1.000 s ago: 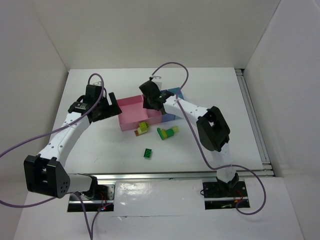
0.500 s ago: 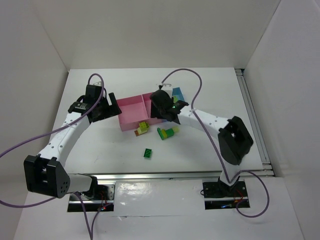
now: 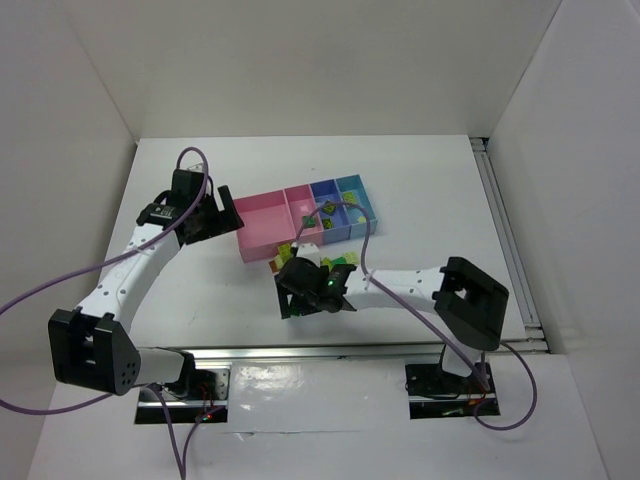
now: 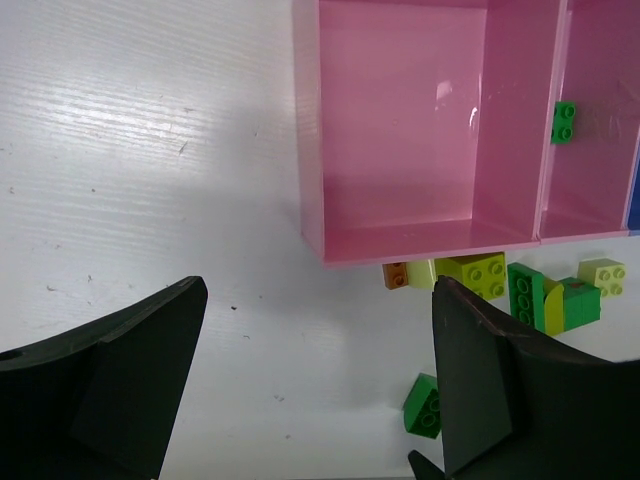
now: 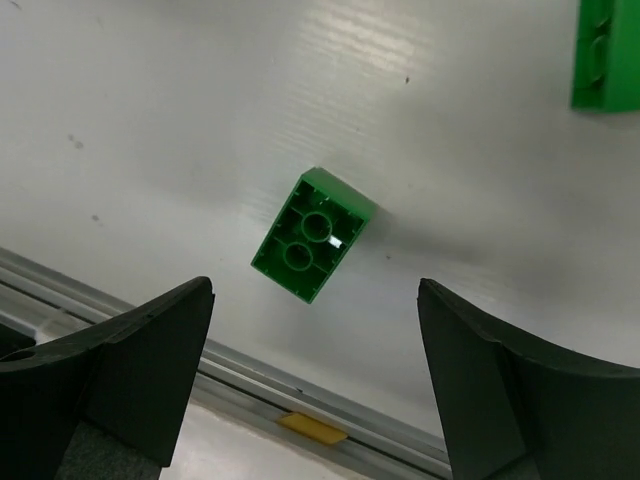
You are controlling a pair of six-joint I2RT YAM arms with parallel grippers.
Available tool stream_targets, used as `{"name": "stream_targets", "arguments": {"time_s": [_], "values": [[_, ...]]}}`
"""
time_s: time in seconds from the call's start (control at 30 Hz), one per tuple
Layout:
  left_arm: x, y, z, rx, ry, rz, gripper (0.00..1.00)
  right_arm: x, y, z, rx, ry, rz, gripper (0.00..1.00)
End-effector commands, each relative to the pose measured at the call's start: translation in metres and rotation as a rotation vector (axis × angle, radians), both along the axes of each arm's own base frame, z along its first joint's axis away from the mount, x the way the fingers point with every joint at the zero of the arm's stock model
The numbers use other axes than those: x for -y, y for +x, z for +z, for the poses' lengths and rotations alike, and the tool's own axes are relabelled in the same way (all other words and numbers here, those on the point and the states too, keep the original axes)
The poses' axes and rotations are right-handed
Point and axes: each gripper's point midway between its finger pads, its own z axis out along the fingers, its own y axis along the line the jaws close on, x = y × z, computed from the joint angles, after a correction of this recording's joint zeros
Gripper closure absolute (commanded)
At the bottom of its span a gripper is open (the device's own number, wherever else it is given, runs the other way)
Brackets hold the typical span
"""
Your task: Sort the legos into containers by color
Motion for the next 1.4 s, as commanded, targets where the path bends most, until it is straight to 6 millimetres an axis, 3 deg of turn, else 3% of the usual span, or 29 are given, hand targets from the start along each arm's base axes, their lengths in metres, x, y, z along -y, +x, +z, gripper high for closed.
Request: {"name": "stream_targets", "arguments": {"time_s": [0.0,0.23,0.27,0.37,0.4,0.5,0.57,0.77,0.83,1.0,1.23,1.27,1.37], "values": [[0.002,0.002,-0.001,0.000,-0.014,-0.005,0.06,-0.022,-0.004,-0.003,-0.027,0.042,-0.013,0.11],[0.005,-0.001,-0.007,-0.012,-0.029,-0.019,0.06,-0.035,0.011,-0.020,-0.011,-0.025,-0.028,0.21],[0.005,-0.001,-0.007,-0.012,-0.029,-0.019,0.06,-0.034,0.013,-0.029,-0.013,-0.052,-0.033,0.27],[0.005,-0.003,-0.010,-0.020,-0.021,-0.027,0.06,-0.041,0.020,-0.026,0.006,-0.067,-0.036,0.39],[0.004,-0.003,-0.010,-0.020,-0.015,-0.034,0.06,-0.040,0.023,-0.023,0.021,-0.072,-0.046,0.52],[0.004,-0.003,-0.010,-0.020,-0.015,-0.034,0.06,-0.034,0.033,-0.010,0.070,-0.090,-0.089,0.72],[0.004,-0.003,-0.010,-0.020,-0.015,-0.034,0.06,-0.030,0.037,0.002,0.119,-0.094,-0.110,0.74],[0.007,-0.004,-0.010,-0.021,-0.022,-0.052,0.06,-0.009,0.075,0.065,0.312,-0.115,-0.190,0.74],[0.010,-0.002,-0.009,-0.023,-0.031,-0.077,0.06,0.006,0.099,0.076,0.340,-0.135,-0.239,0.74],[0.015,-0.001,-0.006,-0.023,-0.043,-0.101,0.06,0.016,0.158,0.111,0.400,-0.091,-0.306,0.72],[0.015,-0.005,-0.011,-0.052,-0.041,-0.114,0.06,0.012,0.225,0.107,0.406,-0.050,-0.329,0.69],[0.015,-0.005,-0.011,-0.052,-0.041,-0.114,0.06,0.010,0.232,0.093,0.394,-0.065,-0.321,0.68],[0.014,-0.005,-0.009,-0.051,-0.034,-0.108,0.06,0.006,0.252,0.098,0.400,-0.060,-0.332,0.37]]}}
